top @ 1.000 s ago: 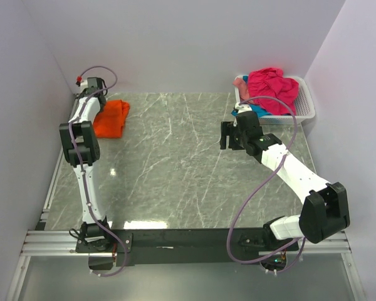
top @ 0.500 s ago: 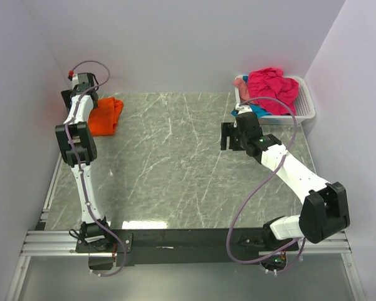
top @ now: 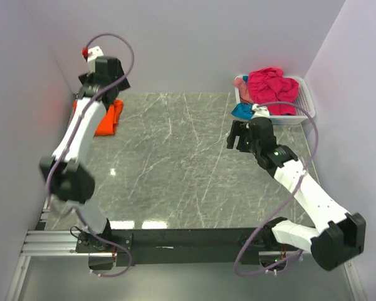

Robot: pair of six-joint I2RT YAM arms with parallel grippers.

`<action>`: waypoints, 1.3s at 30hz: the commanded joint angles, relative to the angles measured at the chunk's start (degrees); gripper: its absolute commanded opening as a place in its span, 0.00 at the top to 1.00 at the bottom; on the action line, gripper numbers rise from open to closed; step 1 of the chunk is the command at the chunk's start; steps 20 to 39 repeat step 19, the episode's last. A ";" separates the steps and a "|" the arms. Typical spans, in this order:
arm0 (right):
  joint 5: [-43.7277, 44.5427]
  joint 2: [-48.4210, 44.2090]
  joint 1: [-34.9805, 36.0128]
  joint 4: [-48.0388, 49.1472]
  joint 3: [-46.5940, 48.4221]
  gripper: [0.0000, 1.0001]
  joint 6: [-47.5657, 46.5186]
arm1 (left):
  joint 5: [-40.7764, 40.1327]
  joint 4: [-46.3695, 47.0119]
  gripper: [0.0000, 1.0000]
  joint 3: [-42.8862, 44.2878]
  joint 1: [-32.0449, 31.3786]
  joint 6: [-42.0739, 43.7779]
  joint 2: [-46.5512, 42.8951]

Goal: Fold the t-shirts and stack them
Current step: Reset both grippers

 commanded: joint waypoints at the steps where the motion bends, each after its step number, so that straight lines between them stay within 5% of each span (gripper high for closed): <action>1: 4.71 -5.99 -0.20 1.00 -4.93 0.14 3.96 | 9.61 3.01 0.01 -18.28 -2.32 -14.43 -15.13; 6: 4.53 -10.49 -0.20 4.53 -11.35 0.14 5.27 | 14.72 13.50 0.01 -43.84 -13.04 -25.33 -35.51; 11: 5.50 -13.13 -0.20 6.20 -16.19 0.13 8.71 | 5.68 4.39 0.00 -54.22 -24.03 -33.34 -41.88; 17: 1.56 -15.24 -0.20 9.53 -18.75 0.13 8.53 | -1.62 -3.19 0.01 -57.05 -26.24 -38.53 -45.05; 39: 0.59 -16.20 -0.20 10.15 -18.83 0.12 8.62 | -1.63 -2.40 0.01 -57.40 -26.33 -38.01 -45.84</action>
